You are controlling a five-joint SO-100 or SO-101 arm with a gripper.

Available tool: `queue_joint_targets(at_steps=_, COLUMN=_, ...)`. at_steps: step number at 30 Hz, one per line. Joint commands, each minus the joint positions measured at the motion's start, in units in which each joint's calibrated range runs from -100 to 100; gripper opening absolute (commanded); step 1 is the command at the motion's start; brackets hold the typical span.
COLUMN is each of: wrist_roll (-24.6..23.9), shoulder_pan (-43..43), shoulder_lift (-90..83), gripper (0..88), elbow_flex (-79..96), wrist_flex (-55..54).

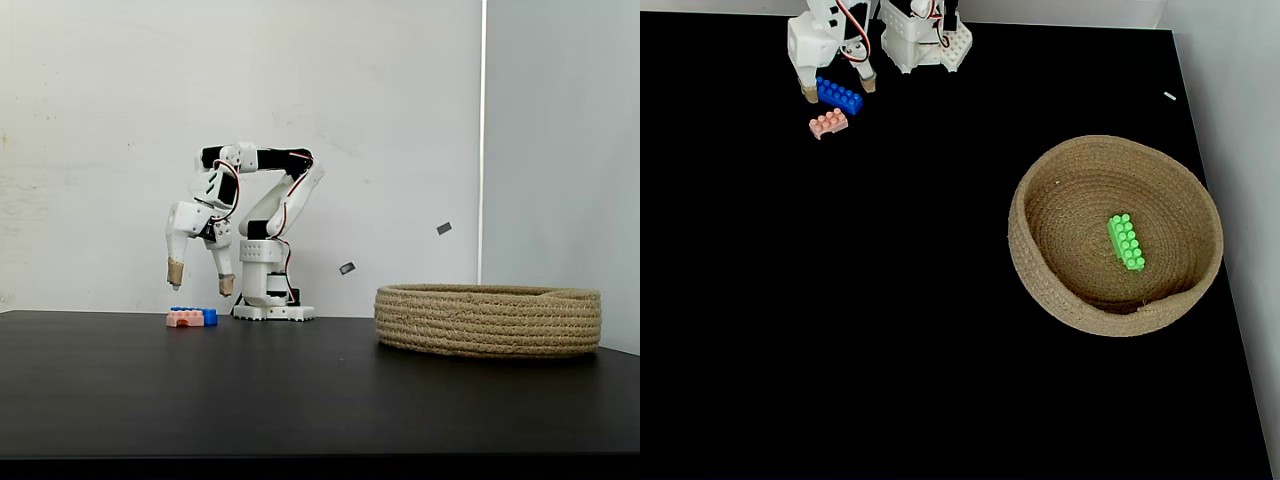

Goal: Place the lego blocks in the tray

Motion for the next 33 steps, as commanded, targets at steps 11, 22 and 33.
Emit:
queue_joint_targets(at_steps=11, wrist_roll=3.57, shoulder_pan=4.30, shoulder_lift=-3.47, gripper=31.4, elbow_flex=4.20, wrist_flex=-1.12)
queue_joint_targets(at_steps=22, wrist_roll=5.86, shoulder_pan=6.53, shoulder_lift=-2.52, gripper=30.5, elbow_flex=6.66, wrist_flex=-3.04)
queue_joint_targets(at_steps=33, wrist_roll=6.06, shoulder_pan=5.95, shoulder_lift=0.23, gripper=29.7, elbow_flex=9.04, wrist_flex=-7.71)
